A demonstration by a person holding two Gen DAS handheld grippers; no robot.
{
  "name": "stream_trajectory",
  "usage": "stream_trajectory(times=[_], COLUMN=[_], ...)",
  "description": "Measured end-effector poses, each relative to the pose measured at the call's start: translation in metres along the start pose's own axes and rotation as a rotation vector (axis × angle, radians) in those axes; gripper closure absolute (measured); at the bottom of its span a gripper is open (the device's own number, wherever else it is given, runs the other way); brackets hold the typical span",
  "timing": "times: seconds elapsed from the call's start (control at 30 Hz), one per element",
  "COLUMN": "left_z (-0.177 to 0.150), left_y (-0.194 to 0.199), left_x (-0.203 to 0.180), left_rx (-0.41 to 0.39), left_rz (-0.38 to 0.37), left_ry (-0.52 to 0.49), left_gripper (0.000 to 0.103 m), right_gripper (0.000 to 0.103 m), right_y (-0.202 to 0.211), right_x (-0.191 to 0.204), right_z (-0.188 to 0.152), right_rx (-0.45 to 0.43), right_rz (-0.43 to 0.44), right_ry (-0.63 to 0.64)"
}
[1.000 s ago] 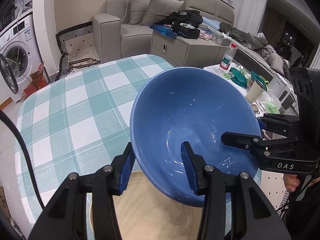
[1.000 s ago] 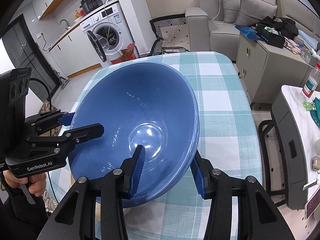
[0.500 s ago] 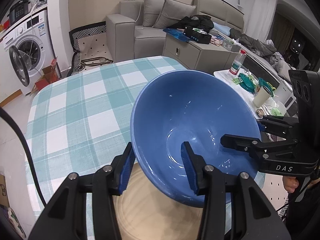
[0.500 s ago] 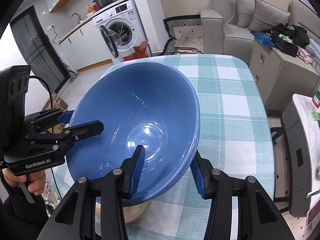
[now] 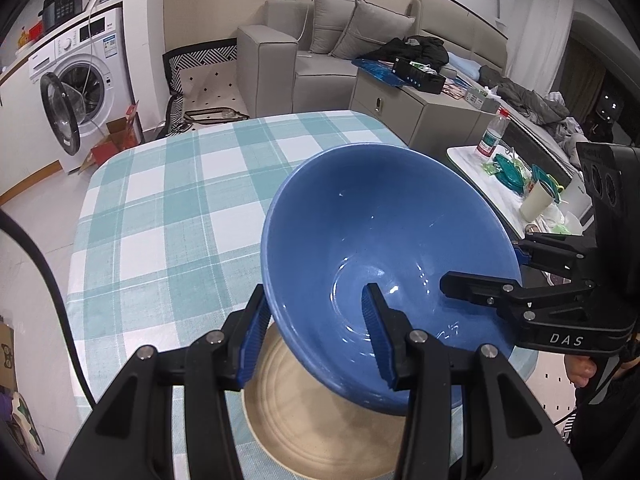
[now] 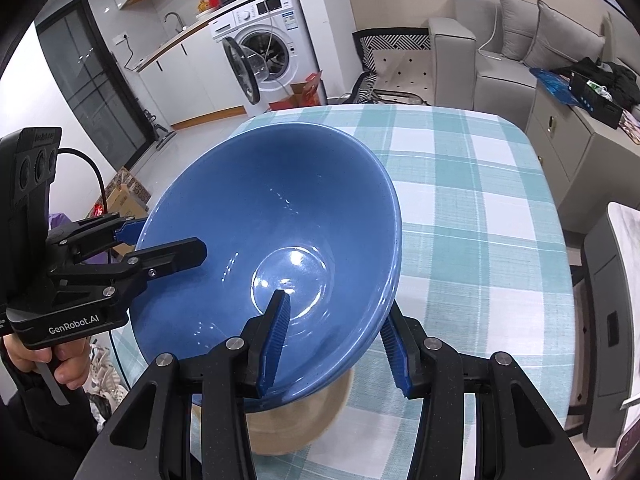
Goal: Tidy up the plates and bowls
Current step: 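Lift the stacked blue bowls with both tools and carry them over the cream plates, then lower the stacked blue bowls onto the cream plates with both tools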
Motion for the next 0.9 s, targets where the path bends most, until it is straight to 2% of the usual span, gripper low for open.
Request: stream_trajectory(times=[0.6,0.9], left_z=[-0.043,-0.05], left_y=[-0.005,-0.009], left_x=[0.022,0.025], left_rx=[0.053,0.062], left_rz=[0.021,0.018], left_ry=[0.068,0.076], left_gripper=[0.057,0.057], right_gripper=[0.057,0.056], right_y=[-0.031,-0.036], right_x=[0.025,0.027], right_z=[-0.017,-0.022], right_rx=[0.062,0.073], right_rz=[0.022,0.022], right_ry=[0.041,0.046])
Point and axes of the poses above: each gripper's, at about its wrist camera, not at the fingertips, and y roughly against the way its jaws point, x to its left, z to its top, the point moved 8 cm from there along -y, roughly the way its jaws point, and after that the axes turned 7 degrees about -y, right-handed, at the moved point
